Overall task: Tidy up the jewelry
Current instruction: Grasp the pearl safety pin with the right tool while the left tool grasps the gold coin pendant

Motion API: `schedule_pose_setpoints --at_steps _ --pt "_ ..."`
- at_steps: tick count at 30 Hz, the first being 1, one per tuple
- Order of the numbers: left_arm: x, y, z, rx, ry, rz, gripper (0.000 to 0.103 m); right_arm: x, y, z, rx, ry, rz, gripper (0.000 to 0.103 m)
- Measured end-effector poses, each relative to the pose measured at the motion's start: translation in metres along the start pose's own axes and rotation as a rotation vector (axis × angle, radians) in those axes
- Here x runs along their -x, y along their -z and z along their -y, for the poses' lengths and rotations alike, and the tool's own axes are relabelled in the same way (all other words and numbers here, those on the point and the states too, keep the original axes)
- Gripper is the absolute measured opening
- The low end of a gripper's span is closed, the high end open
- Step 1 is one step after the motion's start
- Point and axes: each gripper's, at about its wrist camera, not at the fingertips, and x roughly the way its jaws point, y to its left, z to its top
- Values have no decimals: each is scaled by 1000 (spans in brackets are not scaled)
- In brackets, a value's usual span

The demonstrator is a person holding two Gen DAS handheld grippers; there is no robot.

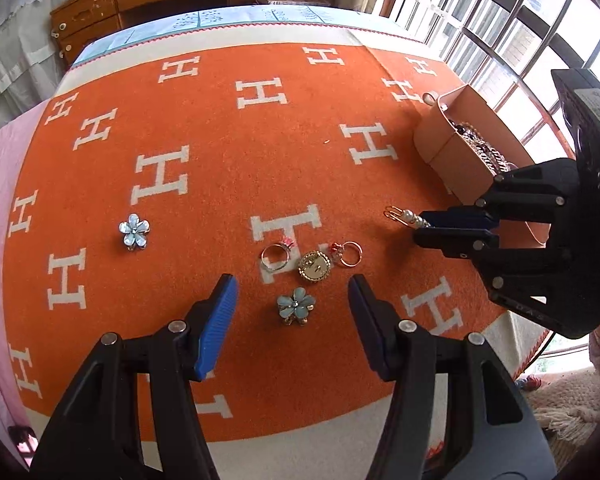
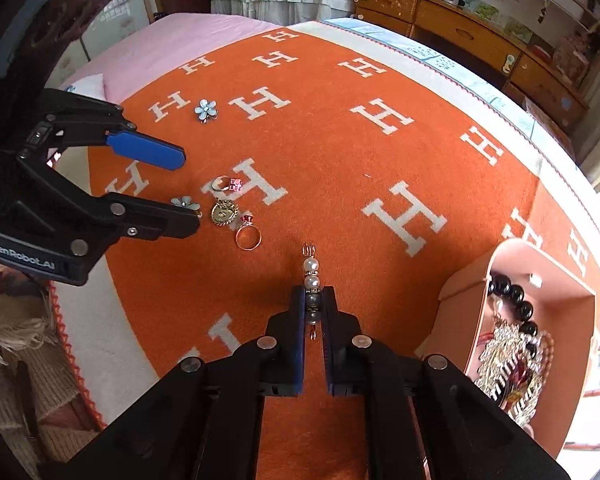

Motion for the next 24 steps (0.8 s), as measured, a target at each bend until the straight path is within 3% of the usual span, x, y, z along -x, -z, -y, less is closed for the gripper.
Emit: schedule_pose_setpoints --at_steps 2,7,11,24 --pt "0 -2 4 -21 14 1 44 6 6 3 -63 -17 20 7" --pt "-2 -3 17 -101 25 0 39 21 23 8 -197 -64 72 7" --pt "-8 -6 21 -115 30 -31 28 31 33 7 -247 -94 109 7" --pt "-25 -12 17 -103 -16 -90 27 38 49 7 -302 -131 159 7"
